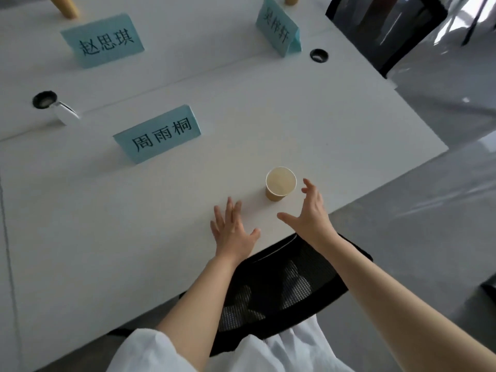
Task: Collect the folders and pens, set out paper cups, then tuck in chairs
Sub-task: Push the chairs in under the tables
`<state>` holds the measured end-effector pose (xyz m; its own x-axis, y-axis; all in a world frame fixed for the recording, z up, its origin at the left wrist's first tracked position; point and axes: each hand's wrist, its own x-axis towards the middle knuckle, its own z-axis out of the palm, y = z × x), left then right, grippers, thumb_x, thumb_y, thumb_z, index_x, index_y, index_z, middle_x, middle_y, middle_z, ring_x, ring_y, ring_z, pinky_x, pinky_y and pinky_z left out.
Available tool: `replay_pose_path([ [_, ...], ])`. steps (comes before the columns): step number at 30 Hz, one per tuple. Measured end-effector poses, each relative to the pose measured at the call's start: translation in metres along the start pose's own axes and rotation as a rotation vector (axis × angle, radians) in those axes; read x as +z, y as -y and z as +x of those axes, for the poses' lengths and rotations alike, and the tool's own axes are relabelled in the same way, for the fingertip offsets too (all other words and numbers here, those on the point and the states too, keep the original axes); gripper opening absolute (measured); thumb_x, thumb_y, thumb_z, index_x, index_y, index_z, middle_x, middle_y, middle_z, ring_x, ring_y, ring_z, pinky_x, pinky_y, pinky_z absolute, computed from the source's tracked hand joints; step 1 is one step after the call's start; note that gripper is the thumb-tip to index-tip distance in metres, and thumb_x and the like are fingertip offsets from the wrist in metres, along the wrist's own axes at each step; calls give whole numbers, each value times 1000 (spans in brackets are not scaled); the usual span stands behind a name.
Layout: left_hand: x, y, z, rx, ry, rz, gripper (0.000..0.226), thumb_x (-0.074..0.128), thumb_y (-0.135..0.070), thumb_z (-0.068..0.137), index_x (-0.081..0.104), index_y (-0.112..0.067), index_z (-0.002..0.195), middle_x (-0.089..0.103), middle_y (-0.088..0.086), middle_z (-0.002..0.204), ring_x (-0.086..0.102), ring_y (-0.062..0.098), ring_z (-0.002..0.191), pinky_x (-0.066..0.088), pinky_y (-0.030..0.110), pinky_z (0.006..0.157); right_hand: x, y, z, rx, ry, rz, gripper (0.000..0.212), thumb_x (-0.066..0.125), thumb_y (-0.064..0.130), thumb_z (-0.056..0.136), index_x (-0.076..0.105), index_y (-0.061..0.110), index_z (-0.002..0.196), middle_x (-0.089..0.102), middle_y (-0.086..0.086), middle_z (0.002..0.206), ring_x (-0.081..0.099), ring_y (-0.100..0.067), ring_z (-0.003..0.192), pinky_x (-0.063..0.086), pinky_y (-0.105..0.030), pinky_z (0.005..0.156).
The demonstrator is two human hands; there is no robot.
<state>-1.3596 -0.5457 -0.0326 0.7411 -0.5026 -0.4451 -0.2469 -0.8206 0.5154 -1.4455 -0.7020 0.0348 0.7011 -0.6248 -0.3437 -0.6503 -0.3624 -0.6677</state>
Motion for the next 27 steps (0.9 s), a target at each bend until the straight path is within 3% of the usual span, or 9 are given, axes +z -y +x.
replay_pose_path([
  [4, 19, 0, 20, -102, -6, 108, 99, 56, -58, 85, -5, -25, 155, -21, -3, 161, -24, 32, 146, -7, 56, 116, -8, -12, 42, -97, 129, -22, 109, 82, 27, 71, 8, 15, 150, 26, -9, 149, 30, -24, 138, 25, -34, 111],
  [8, 30, 0, 25, -146, 0, 170, 104, 44, -71, 78, -14, -29, 153, -34, -8, 153, -31, 30, 143, -13, 56, 114, -13, -22, 65, -204, 221, -39, 106, 83, 24, 69, 14, 16, 149, 30, -6, 144, 34, -21, 134, 23, -22, 102],
  [11, 29, 3, 28, -159, 34, 166, 100, 39, -72, 78, -16, -32, 152, -38, -11, 150, -38, 24, 139, -15, 54, 115, -12, -24, 74, -240, 265, -36, 104, 83, 22, 68, 17, 18, 148, 30, -3, 143, 36, -21, 132, 24, -22, 100],
  [17, 35, 0, 29, -181, -14, 164, 101, 16, -80, 67, -23, -33, 148, -40, -14, 148, -40, 21, 138, -18, 51, 113, -2, -24, 90, -282, 207, 40, 85, 84, 20, 67, 34, 13, 137, 44, -3, 133, 45, -21, 121, 26, -14, 88],
  [19, 39, 3, 26, -163, -82, 169, 94, 17, -77, 73, -17, -33, 149, -32, -13, 153, -33, 21, 142, -14, 51, 114, -1, -23, 94, -268, 186, 73, 80, 84, 18, 67, 38, 12, 132, 48, -3, 127, 48, -21, 116, 30, -16, 86],
  [24, 49, -4, 27, -206, -324, 124, 64, 27, -51, 90, 32, -30, 150, 13, -7, 162, 5, 22, 150, 9, 55, 118, -3, -12, 111, -278, 173, 144, 79, 84, 16, 66, 39, 12, 131, 49, -1, 124, 49, -19, 115, 37, -24, 94],
  [27, 42, -11, 40, -280, -421, 76, 62, 24, -45, 91, 42, -22, 145, 23, -1, 161, 12, 25, 150, 10, 52, 117, -6, 2, 130, -274, 167, 173, 78, 85, 23, 64, 41, 20, 129, 53, 2, 123, 52, -19, 113, 47, -39, 96],
])
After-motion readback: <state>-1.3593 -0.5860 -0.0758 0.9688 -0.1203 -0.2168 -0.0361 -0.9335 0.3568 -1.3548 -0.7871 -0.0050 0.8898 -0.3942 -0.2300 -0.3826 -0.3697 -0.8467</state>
